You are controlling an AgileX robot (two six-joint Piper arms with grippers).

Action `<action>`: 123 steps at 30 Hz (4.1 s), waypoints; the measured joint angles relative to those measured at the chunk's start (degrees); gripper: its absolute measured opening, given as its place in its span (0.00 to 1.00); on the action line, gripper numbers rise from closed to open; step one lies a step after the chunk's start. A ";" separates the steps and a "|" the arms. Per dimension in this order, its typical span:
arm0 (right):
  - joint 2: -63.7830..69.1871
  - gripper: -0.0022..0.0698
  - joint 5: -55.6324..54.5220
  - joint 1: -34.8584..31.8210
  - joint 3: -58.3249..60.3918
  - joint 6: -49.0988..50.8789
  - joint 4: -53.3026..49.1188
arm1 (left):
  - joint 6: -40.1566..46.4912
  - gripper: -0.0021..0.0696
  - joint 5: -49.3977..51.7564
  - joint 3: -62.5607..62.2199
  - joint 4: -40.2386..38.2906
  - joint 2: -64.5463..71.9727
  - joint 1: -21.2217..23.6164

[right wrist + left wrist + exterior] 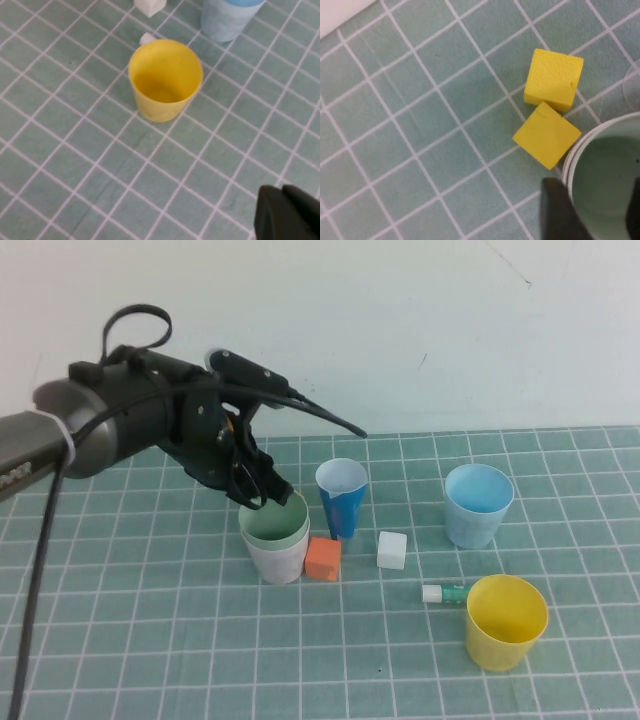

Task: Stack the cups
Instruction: Place the green cup on the pink cup, then pick up the yellow cup, then place the yellow cup on the blue cup, then pick up the blue cup, then place the blue cup on the green cup

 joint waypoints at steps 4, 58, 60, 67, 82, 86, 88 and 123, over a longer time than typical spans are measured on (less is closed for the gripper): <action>4.07 0.03 0.95 0.00 0.00 -3.09 4.12 | -2.52 0.17 -0.10 0.00 3.97 -5.23 0.00; 66.00 0.05 1.84 16.67 -38.25 -2.08 -8.55 | -7.67 0.03 -19.61 64.57 4.94 -86.44 0.48; 65.57 0.05 3.19 16.67 -43.07 0.13 -10.06 | -7.67 0.03 -19.61 64.57 4.94 -86.44 0.48; 66.46 0.05 3.68 16.67 -60.57 4.88 -12.48 | -7.67 0.03 -21.53 64.64 4.94 -86.44 0.48; 80.62 0.05 7.50 16.67 -71.28 9.32 -16.83 | -7.91 0.03 -21.97 64.64 5.30 -86.44 0.48; 80.85 0.13 7.39 16.67 -71.41 9.53 -16.45 | -7.91 0.03 -21.97 64.64 5.41 -86.44 0.48; 80.85 0.25 7.39 16.67 -71.66 9.66 -15.77 | -7.91 0.03 -21.97 64.64 5.77 -86.44 0.48; 77.78 0.07 11.63 22.21 -93.09 5.75 -0.64 | -7.79 0.03 -27.95 67.42 7.23 -86.44 0.48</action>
